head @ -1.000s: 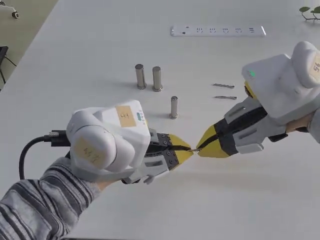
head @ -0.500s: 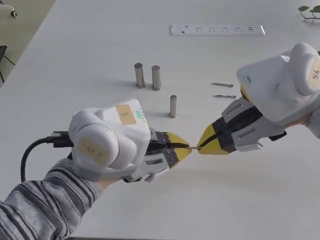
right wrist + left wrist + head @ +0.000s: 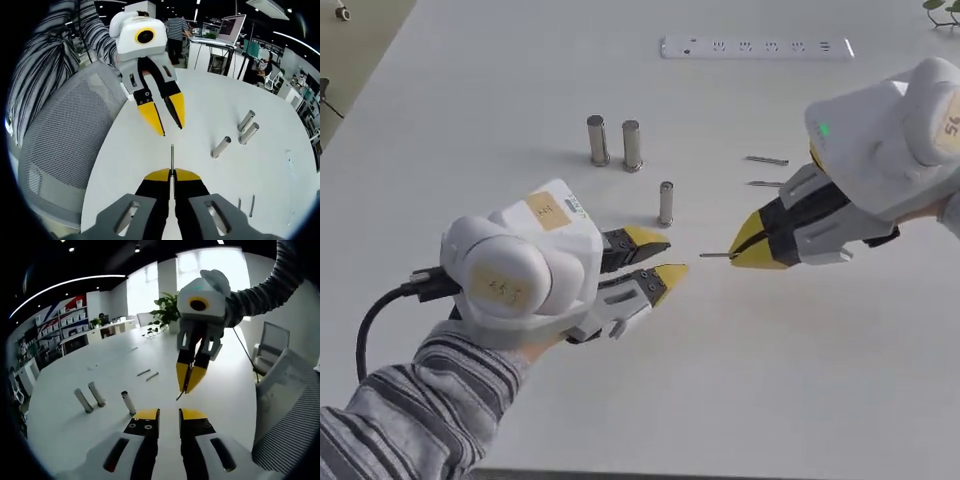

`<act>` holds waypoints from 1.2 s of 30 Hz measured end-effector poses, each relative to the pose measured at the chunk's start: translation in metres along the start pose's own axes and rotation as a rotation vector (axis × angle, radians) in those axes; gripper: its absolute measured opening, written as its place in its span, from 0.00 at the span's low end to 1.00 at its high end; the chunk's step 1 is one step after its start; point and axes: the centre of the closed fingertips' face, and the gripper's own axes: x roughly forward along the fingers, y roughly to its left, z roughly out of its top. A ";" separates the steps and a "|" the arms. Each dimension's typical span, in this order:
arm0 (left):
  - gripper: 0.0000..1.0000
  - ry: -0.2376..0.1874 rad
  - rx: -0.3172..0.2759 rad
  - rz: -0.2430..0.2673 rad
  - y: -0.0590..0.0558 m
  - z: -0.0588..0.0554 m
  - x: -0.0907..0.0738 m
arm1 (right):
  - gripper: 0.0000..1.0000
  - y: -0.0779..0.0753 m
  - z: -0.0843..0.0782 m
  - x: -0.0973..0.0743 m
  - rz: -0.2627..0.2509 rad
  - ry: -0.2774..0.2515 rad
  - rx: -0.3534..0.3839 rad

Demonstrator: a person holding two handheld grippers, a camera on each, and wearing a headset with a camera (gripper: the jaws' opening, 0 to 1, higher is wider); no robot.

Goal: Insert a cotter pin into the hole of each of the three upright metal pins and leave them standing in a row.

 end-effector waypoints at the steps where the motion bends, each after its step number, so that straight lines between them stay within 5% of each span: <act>1: 0.13 -0.002 -0.013 0.016 0.003 -0.001 0.001 | 0.00 -0.002 0.000 0.000 -0.004 0.000 0.001; 18: 0.17 -0.037 -0.180 0.259 0.043 -0.007 0.022 | 0.00 -0.050 -0.012 0.000 -0.083 0.036 -0.012; 29: 0.16 -0.017 -0.234 0.352 0.067 -0.015 0.040 | 0.00 -0.069 -0.011 0.004 -0.105 0.018 -0.023; 36: 0.15 0.018 -0.266 0.362 0.071 -0.025 0.055 | 0.00 -0.076 -0.015 0.008 -0.115 -0.004 -0.004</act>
